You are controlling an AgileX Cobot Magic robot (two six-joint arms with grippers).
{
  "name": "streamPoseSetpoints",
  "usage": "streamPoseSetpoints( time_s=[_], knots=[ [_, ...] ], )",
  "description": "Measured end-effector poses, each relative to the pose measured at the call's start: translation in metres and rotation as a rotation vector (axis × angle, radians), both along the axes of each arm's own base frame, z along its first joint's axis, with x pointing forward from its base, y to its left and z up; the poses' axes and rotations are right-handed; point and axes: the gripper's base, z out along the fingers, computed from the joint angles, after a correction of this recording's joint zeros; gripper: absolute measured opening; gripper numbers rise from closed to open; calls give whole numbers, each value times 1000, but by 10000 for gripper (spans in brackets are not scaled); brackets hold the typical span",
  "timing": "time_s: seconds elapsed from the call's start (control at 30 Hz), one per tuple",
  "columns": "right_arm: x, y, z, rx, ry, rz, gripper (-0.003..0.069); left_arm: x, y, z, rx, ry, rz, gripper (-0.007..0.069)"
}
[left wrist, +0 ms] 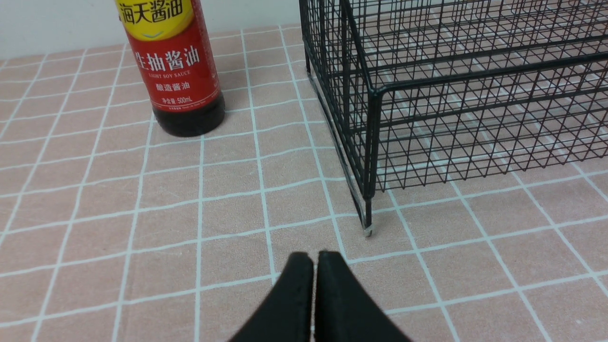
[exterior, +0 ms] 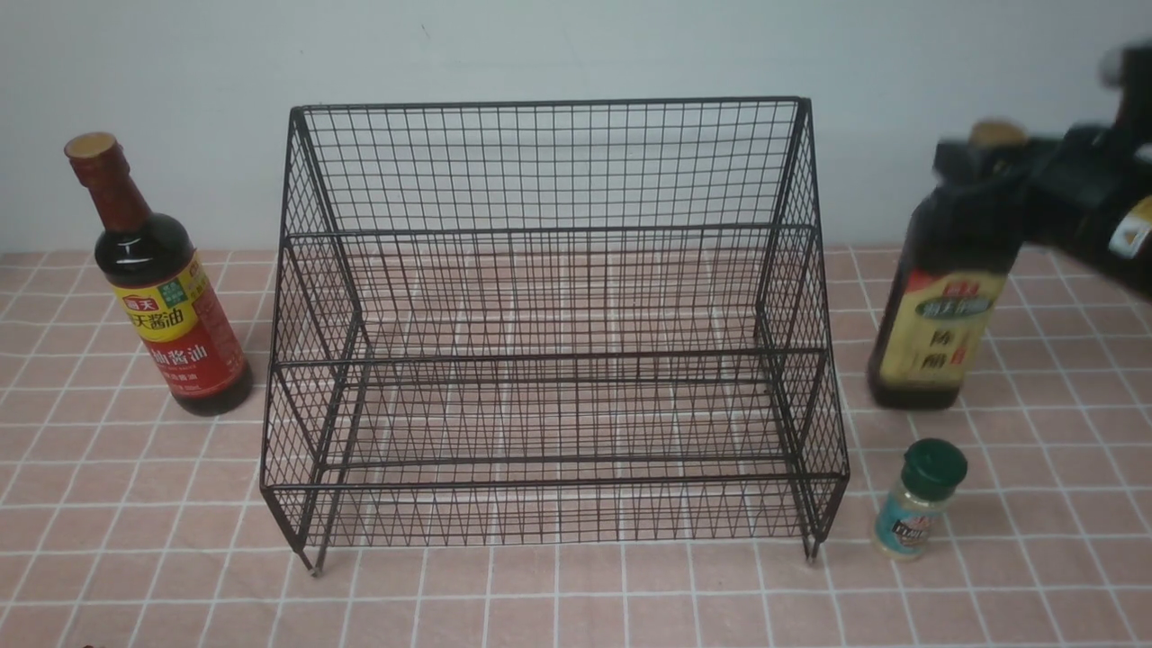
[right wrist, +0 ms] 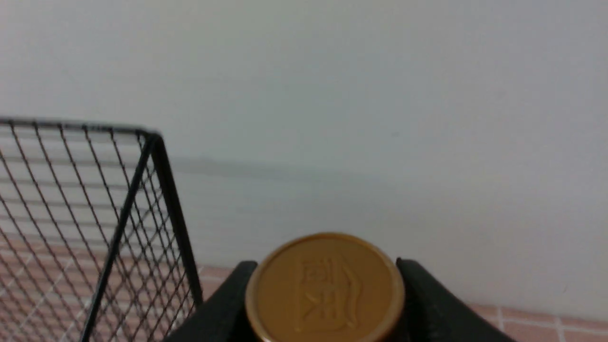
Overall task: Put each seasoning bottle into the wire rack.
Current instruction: Use the right arm to put the condiment bottle back on the shelf
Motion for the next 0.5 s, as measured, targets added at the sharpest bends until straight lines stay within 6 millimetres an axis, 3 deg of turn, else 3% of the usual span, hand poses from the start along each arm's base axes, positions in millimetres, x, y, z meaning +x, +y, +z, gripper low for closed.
streamPoseSetpoints(
  time_s=[0.1,0.2,0.23,0.27,0.3,0.37,0.5],
  knots=[
    [-8,-1,50,-2,-130,-5,326,0,0,0,0,0,0,-7],
    [-18,-2,82,28,-218,-7,326,0,0,0,0,0,0,-7],
    [-30,-3,106,55,-286,-6,326,0,0,0,0,0,0,-7],
    [-30,-3,107,58,-288,-7,326,0,0,0,0,0,0,-7],
    [-40,-3,122,77,-328,-4,326,0,0,0,0,0,0,-7],
    [-50,-2,134,105,-355,6,326,0,0,0,0,0,0,-7],
    [-68,10,145,158,-357,54,326,0,0,0,0,0,0,-7]
  ],
)
